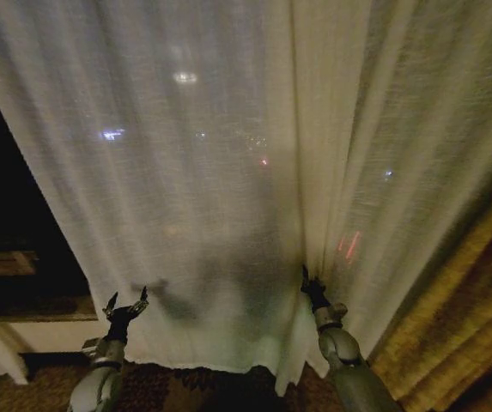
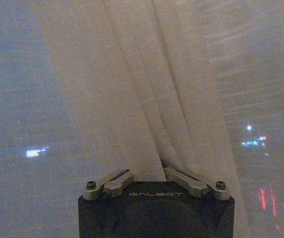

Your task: Open the curtains by pulling them apart, changing their state from closed to fully open.

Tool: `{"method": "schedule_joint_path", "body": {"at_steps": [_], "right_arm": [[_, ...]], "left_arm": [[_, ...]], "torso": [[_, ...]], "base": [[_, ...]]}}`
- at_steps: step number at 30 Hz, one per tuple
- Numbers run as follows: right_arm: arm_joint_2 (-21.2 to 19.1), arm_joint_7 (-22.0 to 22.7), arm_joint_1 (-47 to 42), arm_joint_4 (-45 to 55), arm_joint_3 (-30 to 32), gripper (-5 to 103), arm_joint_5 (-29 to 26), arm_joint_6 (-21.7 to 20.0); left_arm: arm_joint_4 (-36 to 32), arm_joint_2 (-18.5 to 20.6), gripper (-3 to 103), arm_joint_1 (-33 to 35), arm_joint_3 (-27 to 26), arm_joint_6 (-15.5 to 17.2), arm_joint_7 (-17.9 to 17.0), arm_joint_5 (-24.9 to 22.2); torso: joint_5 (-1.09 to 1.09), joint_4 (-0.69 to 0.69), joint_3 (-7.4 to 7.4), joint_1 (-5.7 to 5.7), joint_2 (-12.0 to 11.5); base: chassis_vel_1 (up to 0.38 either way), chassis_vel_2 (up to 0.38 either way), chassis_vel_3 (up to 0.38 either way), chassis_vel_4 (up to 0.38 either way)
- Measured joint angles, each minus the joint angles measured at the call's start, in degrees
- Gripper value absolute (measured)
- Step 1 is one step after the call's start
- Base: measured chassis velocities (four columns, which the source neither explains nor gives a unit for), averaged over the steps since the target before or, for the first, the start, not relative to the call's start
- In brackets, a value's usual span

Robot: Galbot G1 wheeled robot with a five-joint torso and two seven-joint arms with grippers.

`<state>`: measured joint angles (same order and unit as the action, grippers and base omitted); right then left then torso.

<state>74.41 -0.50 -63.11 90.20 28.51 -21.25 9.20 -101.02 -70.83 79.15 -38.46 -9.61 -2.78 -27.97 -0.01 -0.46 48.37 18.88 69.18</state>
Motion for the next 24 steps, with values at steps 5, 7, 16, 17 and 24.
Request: {"method": "schedule_joint_path", "body": {"at_steps": [5,7,16,17,24], "right_arm": [[0.1,0.0,-0.3,0.3,0.0,0,-0.1,0.0],[0.2,0.0,-0.4,0.5,0.0,0,-0.2,0.0],[0.2,0.1,-1.4,0.9,0.4,0,-0.1,0.7],[0.2,0.1,-1.4,0.9,0.4,0,-0.1,0.7],[0.2,0.9,-1.5,1.0,0.5,0,0.8,1.9]], "left_arm": [[0.0,0.0,100,0.0,0.0,0.0,0.0,0.0],[0.0,0.0,100,0.0,0.0,0.0,0.0,0.0],[0.0,0.0,100,0.0,0.0,0.0,0.0,0.0],[0.0,0.0,100,0.0,0.0,0.0,0.0,0.0],[0.0,0.0,100,0.0,0.0,0.0,0.0,0.0]], "torso": [[0.00,0.00,0.00,0.00,0.0],[0.00,0.00,0.00,-0.01,0.0],[-0.01,0.00,0.00,0.00,0.0],[-0.01,0.00,0.00,0.00,0.0],[0.01,-0.02,0.00,0.01,0.0]], "base": [[-0.350,-0.364,0.349,0.355],[-0.357,-0.359,0.351,0.346],[-0.357,-0.352,0.349,0.347],[-0.379,-0.343,0.369,0.344],[-0.311,-0.305,0.307,0.293]]}}
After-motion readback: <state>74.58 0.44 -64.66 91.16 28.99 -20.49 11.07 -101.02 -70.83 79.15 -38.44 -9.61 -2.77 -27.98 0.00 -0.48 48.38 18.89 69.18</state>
